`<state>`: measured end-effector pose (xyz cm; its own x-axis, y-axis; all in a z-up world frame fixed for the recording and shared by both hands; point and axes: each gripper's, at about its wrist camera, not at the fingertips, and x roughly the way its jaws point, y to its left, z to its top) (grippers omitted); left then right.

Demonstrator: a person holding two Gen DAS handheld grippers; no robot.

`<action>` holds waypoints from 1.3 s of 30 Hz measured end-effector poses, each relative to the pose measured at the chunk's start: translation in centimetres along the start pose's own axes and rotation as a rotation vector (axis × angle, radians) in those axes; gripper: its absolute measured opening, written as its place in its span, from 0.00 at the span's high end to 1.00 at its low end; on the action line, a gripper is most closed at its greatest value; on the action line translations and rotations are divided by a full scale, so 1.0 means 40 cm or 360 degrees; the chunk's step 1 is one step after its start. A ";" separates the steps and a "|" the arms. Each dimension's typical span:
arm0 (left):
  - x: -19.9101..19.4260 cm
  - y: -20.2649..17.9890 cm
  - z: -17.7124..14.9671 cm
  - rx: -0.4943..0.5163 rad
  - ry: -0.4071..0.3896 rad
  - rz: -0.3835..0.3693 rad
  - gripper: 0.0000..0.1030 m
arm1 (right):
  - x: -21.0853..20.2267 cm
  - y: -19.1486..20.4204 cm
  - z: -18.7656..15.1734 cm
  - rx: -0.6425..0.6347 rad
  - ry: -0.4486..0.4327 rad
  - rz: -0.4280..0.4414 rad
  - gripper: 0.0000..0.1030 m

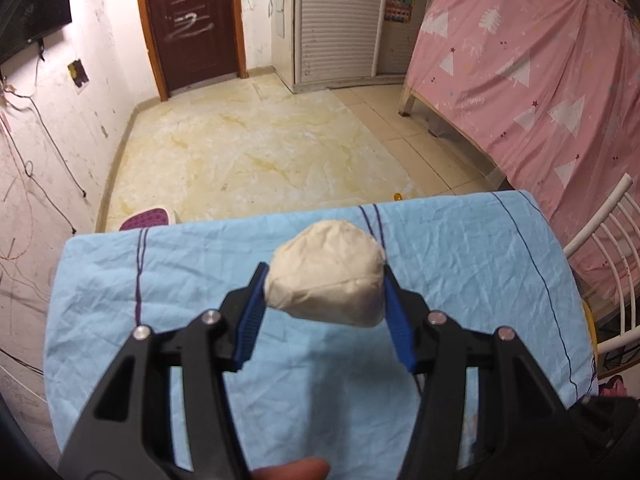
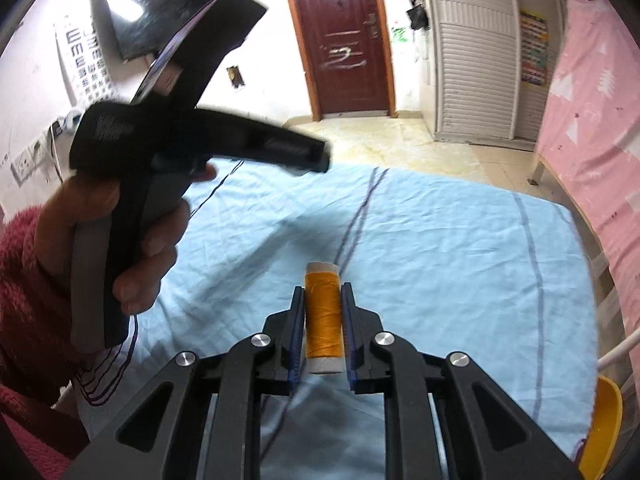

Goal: Collect trash
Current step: 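Carry the lump and stick over the yellow bin and open both tools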

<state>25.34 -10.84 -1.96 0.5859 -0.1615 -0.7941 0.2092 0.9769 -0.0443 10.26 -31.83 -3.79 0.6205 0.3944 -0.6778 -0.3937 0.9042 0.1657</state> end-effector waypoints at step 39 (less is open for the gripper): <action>-0.108 -0.716 -0.141 0.0628 0.0012 -0.0373 0.49 | -0.407 -0.633 -0.251 0.0786 -0.0536 -0.0473 0.89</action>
<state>12.40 -37.32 -0.66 0.4819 -0.3694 -0.7946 0.6185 0.7857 0.0098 3.31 -62.80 -4.15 0.8641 0.0739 -0.4978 0.1339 0.9198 0.3689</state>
